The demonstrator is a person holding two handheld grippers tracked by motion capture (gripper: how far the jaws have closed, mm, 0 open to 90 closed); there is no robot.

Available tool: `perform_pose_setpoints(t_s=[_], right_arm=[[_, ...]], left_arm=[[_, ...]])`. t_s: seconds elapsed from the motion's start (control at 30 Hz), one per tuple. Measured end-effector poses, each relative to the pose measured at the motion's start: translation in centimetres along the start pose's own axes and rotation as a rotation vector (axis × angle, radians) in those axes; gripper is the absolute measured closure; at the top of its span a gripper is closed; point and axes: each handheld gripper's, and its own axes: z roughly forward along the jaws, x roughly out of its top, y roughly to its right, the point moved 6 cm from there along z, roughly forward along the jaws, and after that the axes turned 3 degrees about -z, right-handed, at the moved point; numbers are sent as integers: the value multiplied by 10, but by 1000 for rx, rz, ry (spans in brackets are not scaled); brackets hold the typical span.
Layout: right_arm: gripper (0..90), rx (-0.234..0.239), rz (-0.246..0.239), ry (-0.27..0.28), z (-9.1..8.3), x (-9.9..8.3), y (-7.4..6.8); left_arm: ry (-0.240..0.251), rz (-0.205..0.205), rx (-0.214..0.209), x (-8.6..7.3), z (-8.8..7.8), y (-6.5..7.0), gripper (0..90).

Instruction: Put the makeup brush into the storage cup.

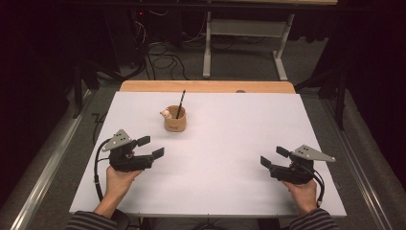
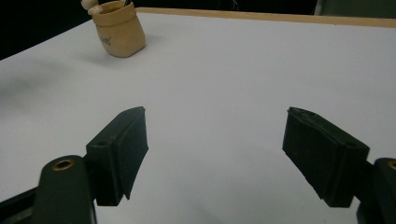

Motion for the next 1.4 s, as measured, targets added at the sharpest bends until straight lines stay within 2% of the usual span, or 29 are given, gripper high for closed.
perform_pose_setpoints(t_s=[0.43, 0.53, 0.8, 0.97, 1.17, 1.4], right_arm=[[232, -5, -1, 0, 0, 0, 0], [230, -10, -4, 4, -1, 0, 0], [230, -10, -6, 5, -1, 0, -1], [230, -9, -6, 6, -2, 0, -1], [230, -7, -3, 11, -3, 1, -1], [228, -4, -4, 8, -2, 0, -1]], left_arm=[[-3, 11, 9, -4, 4, -1, 242], [-4, 23, 23, -6, 4, -3, 243], [3, -8, 32, -9, 2, -8, 245], [-3, -2, 34, -11, 2, -7, 245], [-6, -5, 57, -13, 1, -11, 244], [-13, -1, 53, -14, 3, -10, 243]])
